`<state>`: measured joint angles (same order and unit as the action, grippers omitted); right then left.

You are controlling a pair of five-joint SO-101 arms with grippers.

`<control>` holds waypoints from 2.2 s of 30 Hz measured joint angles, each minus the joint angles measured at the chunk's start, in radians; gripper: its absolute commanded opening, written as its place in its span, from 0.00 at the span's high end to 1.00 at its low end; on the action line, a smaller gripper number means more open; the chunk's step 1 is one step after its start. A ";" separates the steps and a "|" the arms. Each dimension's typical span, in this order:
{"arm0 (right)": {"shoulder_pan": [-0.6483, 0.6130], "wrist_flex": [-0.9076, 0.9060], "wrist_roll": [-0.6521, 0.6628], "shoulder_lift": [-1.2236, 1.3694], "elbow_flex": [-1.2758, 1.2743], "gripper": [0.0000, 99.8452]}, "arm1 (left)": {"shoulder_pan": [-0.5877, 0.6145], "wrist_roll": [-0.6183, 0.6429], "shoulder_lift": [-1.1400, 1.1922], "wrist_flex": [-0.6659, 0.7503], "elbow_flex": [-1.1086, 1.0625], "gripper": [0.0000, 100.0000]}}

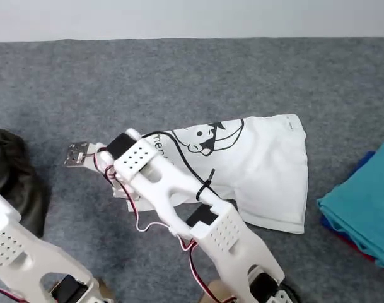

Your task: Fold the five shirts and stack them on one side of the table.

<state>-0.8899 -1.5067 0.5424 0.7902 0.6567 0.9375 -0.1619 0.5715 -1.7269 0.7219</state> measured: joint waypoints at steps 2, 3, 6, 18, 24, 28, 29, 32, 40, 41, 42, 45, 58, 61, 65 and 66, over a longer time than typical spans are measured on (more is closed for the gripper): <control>0.011 0.000 0.000 0.000 0.000 0.84 | 0.000 0.000 0.000 0.000 0.000 0.96; 0.018 0.000 0.000 0.000 0.000 0.84 | 0.000 0.000 0.000 0.000 0.000 0.96; 0.035 0.000 0.000 0.000 0.000 0.87 | 0.000 0.000 0.000 0.000 0.000 0.96; 0.049 -0.034 0.003 0.000 0.021 0.88 | 0.000 0.000 0.000 0.000 0.000 0.96; 0.049 -0.124 0.003 -0.029 0.127 0.87 | -0.006 0.000 0.000 0.000 0.000 0.96; 0.049 -0.158 0.003 -0.031 0.150 0.84 | -0.028 0.000 0.000 0.000 0.000 0.96; 0.049 -0.164 0.003 -0.031 0.152 0.84 | -0.031 0.000 0.000 0.000 0.000 0.96; 0.049 -0.166 0.003 -0.031 0.152 0.84 | -0.043 0.000 0.000 0.000 0.000 0.96; 0.038 -0.144 0.003 0.018 0.152 0.84 | -0.048 0.000 0.000 0.025 -0.032 0.96; 0.035 -0.137 0.003 0.023 0.152 0.84 | -0.048 0.000 0.000 0.031 -0.041 0.96; 0.031 -0.132 0.003 0.023 0.152 0.84 | -0.048 0.000 0.000 0.037 -0.052 0.96; 0.018 -0.132 0.003 0.031 0.153 0.84 | -0.048 0.000 0.000 0.051 -0.069 0.96; 0.014 -0.077 0.003 0.097 0.153 0.96 | -0.048 0.000 0.000 0.060 -0.071 0.96; 0.014 -0.077 0.003 0.097 0.153 0.99 | -0.048 0.000 0.000 0.060 -0.071 0.96; 0.014 -0.107 0.003 0.098 0.238 0.99 | -0.048 0.000 0.000 0.060 -0.071 0.96; 0.015 -0.127 0.003 0.098 0.259 0.99 | -0.048 0.000 0.000 0.060 -0.071 0.96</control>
<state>-0.8746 -1.6341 0.5455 0.8884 0.9160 0.8899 -0.1619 0.5715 -1.6671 0.6513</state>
